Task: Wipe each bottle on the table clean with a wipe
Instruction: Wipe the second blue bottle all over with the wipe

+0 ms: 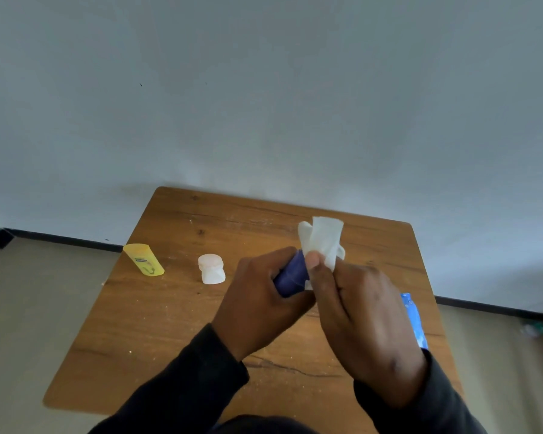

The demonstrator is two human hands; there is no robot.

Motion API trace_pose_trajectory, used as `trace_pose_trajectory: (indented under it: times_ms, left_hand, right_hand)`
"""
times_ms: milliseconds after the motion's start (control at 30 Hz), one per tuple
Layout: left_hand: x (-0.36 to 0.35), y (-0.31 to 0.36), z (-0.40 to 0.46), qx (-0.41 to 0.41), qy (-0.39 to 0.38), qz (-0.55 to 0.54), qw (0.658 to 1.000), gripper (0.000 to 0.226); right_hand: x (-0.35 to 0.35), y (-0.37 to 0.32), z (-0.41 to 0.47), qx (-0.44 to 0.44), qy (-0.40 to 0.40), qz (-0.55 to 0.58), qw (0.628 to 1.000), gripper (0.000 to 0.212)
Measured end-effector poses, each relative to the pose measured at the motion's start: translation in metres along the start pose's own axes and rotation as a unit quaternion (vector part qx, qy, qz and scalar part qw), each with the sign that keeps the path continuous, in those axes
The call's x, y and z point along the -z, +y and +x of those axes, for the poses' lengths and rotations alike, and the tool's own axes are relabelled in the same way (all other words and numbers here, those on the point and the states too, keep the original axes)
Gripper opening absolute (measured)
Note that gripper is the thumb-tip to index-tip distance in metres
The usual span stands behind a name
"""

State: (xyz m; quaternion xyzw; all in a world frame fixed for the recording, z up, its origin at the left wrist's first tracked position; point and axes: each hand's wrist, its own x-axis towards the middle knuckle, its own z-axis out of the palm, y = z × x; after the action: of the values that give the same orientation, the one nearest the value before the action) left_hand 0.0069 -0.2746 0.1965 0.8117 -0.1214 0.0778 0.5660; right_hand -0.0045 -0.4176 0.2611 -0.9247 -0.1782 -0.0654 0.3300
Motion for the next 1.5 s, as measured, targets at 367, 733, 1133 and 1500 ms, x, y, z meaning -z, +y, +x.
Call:
trace_pose_trajectory:
  times_ms: [367,733,1133,1500]
  left_hand:
    - [0.006,-0.008,0.006,-0.002,0.036,0.062,0.997,0.035]
    - [0.004,-0.011,0.003,0.027,0.023,0.066,0.997,0.039]
    - [0.008,-0.020,0.012,0.035,0.049,0.053,0.997,0.032]
    - [0.004,-0.024,0.010,0.031,0.033,0.048,0.998,0.018]
  right_hand:
    - [-0.002,0.003,-0.001,-0.006,-0.030,0.024,0.999,0.043]
    - [-0.002,0.006,-0.003,-0.015,-0.051,0.034,0.998,0.044]
    - [-0.006,0.005,-0.004,-0.031,-0.079,0.069,0.994,0.044]
    - [-0.007,0.014,0.000,-0.035,-0.082,0.107,0.990,0.045]
